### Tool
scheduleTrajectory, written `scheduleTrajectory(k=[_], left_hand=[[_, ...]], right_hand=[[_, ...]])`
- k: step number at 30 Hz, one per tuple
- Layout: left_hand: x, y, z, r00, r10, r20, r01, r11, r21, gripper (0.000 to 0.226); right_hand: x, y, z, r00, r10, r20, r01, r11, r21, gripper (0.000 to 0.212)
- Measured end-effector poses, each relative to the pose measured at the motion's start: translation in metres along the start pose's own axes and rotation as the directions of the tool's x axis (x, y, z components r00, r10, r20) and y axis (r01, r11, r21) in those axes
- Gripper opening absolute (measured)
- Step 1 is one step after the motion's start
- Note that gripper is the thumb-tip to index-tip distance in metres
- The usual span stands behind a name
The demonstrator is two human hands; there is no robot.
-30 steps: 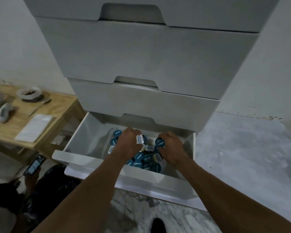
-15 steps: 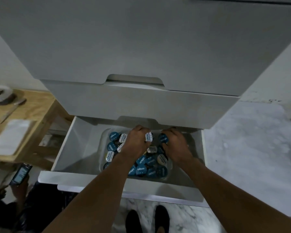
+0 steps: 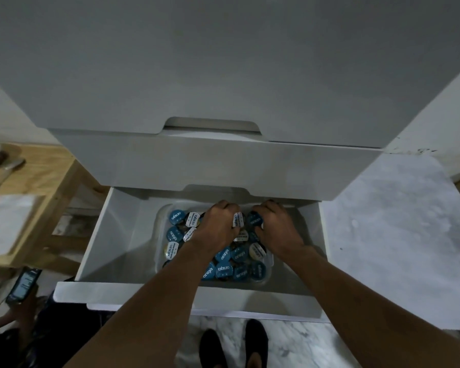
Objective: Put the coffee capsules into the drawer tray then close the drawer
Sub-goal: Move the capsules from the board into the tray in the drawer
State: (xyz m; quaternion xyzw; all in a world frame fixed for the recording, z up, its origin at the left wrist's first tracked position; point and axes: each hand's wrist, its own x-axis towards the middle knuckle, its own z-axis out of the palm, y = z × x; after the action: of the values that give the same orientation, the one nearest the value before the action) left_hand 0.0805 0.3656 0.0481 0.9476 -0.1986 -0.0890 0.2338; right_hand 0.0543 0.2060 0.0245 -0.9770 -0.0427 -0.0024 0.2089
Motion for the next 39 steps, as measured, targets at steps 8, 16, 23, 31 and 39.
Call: scheduleTrajectory(k=[8,16,23,31,39], left_hand=[[0.003,-0.003,0.001,1.000,-0.001,0.020,0.001,1.000,0.027,0.045],[-0.001,-0.005,0.004,0.998,0.025,0.056,-0.028,0.998,0.054,0.030],[-0.001,-0.003,0.010,0.999,0.037,0.034,-0.041,0.992,0.118,0.025],[-0.002,-0.005,0.003,0.991,0.044,0.127,-0.061,0.989,0.133,0.046],[-0.004,-0.002,0.001,0.984,0.015,0.178,-0.046,0.984,0.174,0.051]], right_hand=[[-0.002,0.000,-0.003,1.000,-0.023,0.009,0.023,1.000,0.004,0.040],[0.000,0.004,0.000,0.992,-0.127,-0.005,0.127,0.990,-0.061,0.023],[0.005,0.006,0.000,0.982,-0.160,0.105,0.173,0.976,-0.134,0.023],[0.006,0.012,0.002,0.971,-0.173,0.167,0.196,0.971,-0.135,0.029],[0.007,0.016,0.001,0.960,-0.122,0.251,0.153,0.982,-0.108,0.039]])
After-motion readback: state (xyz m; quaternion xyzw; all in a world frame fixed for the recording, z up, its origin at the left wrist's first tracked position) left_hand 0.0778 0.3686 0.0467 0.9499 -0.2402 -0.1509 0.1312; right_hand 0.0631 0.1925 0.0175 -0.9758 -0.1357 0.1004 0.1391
